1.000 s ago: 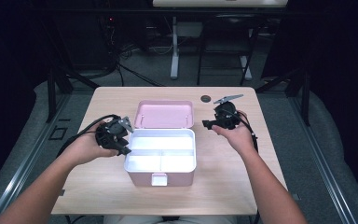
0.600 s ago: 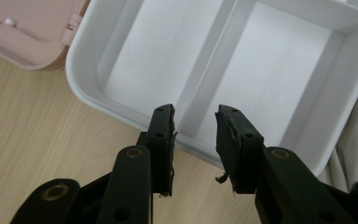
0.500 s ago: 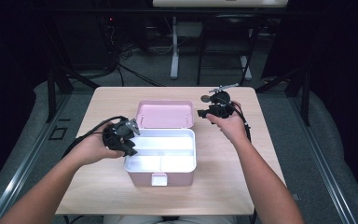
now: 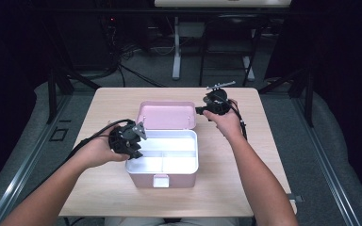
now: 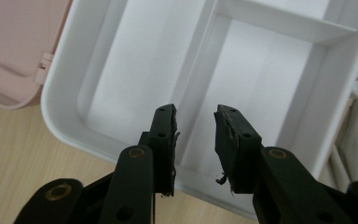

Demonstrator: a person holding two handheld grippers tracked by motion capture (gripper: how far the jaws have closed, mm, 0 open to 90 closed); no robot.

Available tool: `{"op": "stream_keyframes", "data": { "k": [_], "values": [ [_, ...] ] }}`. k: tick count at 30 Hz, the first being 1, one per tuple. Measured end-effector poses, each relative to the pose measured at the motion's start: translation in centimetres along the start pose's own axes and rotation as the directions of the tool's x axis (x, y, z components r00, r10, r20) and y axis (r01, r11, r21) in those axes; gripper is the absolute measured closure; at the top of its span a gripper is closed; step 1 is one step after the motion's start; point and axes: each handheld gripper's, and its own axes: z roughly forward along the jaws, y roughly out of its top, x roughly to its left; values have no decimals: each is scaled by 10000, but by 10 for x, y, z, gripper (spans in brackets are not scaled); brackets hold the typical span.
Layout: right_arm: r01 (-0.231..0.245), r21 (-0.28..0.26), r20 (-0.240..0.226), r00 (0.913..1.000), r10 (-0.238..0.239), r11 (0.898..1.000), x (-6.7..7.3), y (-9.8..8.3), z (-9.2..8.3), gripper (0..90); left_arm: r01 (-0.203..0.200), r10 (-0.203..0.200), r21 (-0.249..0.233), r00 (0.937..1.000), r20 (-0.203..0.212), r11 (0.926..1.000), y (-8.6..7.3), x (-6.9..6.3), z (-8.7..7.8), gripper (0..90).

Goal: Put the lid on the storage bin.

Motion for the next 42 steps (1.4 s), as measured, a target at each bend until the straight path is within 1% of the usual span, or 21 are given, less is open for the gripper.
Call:
{"op": "stream_keyframes", "data": {
  "k": [1,3,4,7,10,11,12,15,17,19,20,21,22,23,26,28,32,34,40,41,42],
  "values": [
    [-24,49,-79,10000,24,10000,-1,0,1,426,33,-33,-15,10000,15,10000,0,1,0,673],
    [-16,92,3,10000,16,10000,-2,-1,2,427,25,-25,-72,10000,78,10000,-1,2,3,674],
    [-86,167,-3,10000,86,9998,-2,-1,3,427,5,-4,-58,10000,61,10000,-1,2,7,674],
    [-154,198,-33,9999,154,9997,-3,-1,4,429,-25,25,119,10000,-24,9999,-3,3,12,674],
    [-268,170,58,9996,267,9995,-3,-1,6,449,14,-14,213,10000,-8,9998,-6,6,16,690],
    [-667,56,-154,9976,668,9978,-3,0,8,472,-5,6,168,10000,-52,9999,-8,7,17,705],
    [-667,56,-154,9976,668,9978,-3,0,8,472,-5,6,168,10000,-52,9999,-8,7,17,709],
    [-1100,-34,-423,9931,1097,9939,-3,2,14,483,-72,72,-33,10000,40,10000,-11,7,18,730],
    [-1145,-34,-412,9926,1143,9934,-3,2,16,485,-97,97,-63,10000,-2,9999,-12,7,19,738],
    [-1227,92,-467,9913,1230,9924,-2,2,23,485,-143,143,-71,9999,-72,9999,-12,7,20,763],
    [-1193,137,-455,9918,1198,9928,-1,1,27,485,-147,146,-67,9999,-78,9999,-12,8,20,779],
    [-1092,390,-348,9933,1105,9933,0,1,34,478,-221,221,-40,9997,-78,9997,-12,8,20,783],
    [-1048,504,-284,9939,1063,9932,0,2,38,478,-193,193,-38,9998,-62,9998,-12,8,20,784],
    [-1149,583,-265,9928,1166,9917,2,2,41,479,-224,224,-49,9997,-69,9997,-12,8,20,785],
    [-1160,697,-276,9926,1181,9908,3,4,48,485,-270,270,-36,9996,-7,9996,-12,9,20,787],
    [-1180,716,-220,9925,1198,9904,6,7,52,513,-264,264,-18,9996,14,9996,-11,9,20,788],
    [-1312,763,-162,9910,1328,9884,8,10,55,531,-272,272,110,9996,-1,9996,-10,9,20,792],
    [-1515,783,-41,9883,1523,9854,7,10,59,553,-538,541,319,9985,-81,9980,-8,8,20,793],
    [-1644,933,97,9864,1642,9820,3,9,63,591,-564,567,333,9984,-69,9978,-8,8,20,796],
    [-1776,976,92,9841,1776,9792,3,8,65,610,-607,610,341,9981,-72,9976,-8,8,20,797],
    [-1776,976,92,9841,1776,9792,3,8,65,610,-607,610,341,9981,-72,9976,-8,8,20,797]
  ]
}}
